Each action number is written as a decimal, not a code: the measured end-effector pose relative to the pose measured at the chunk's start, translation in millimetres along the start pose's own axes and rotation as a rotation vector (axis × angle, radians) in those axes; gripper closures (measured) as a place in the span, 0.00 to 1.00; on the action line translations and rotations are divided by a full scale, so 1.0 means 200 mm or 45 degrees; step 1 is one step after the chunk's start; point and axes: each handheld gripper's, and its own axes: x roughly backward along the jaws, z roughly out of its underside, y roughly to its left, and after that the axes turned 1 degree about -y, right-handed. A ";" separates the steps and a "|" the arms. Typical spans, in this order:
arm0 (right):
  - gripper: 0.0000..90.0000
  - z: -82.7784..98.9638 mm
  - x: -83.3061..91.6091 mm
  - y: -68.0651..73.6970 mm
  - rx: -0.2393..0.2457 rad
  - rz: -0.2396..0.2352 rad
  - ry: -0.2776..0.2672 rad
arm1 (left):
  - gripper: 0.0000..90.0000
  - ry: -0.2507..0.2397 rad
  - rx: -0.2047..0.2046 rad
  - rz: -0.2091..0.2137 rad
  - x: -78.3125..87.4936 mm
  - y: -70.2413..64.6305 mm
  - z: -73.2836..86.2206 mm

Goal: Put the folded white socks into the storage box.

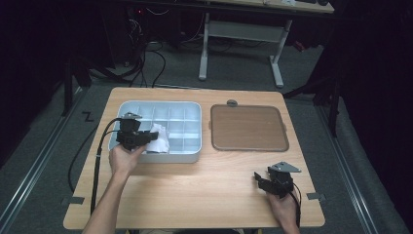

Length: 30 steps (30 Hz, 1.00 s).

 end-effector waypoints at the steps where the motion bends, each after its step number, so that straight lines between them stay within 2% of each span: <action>1: 0.43 0.00 0.00 0.00 0.000 0.000 0.000 | 0.83 0.002 -0.014 -0.011 -0.01 0.00 0.01; 12: 0.43 0.00 0.00 0.00 0.002 -0.003 0.000 | 0.83 0.026 -0.155 -0.090 -0.05 0.01 0.07; 16: 0.43 0.00 0.00 0.00 0.004 -0.004 -0.001 | 0.83 0.030 -0.161 -0.103 -0.05 0.02 0.08; 23: 0.43 0.00 0.00 0.00 0.003 -0.004 0.000 | 0.83 0.043 -0.252 -0.148 -0.07 0.02 0.12; 30: 0.43 0.00 0.00 0.01 0.002 -0.003 0.000 | 0.83 0.054 -0.283 -0.168 -0.08 0.01 0.14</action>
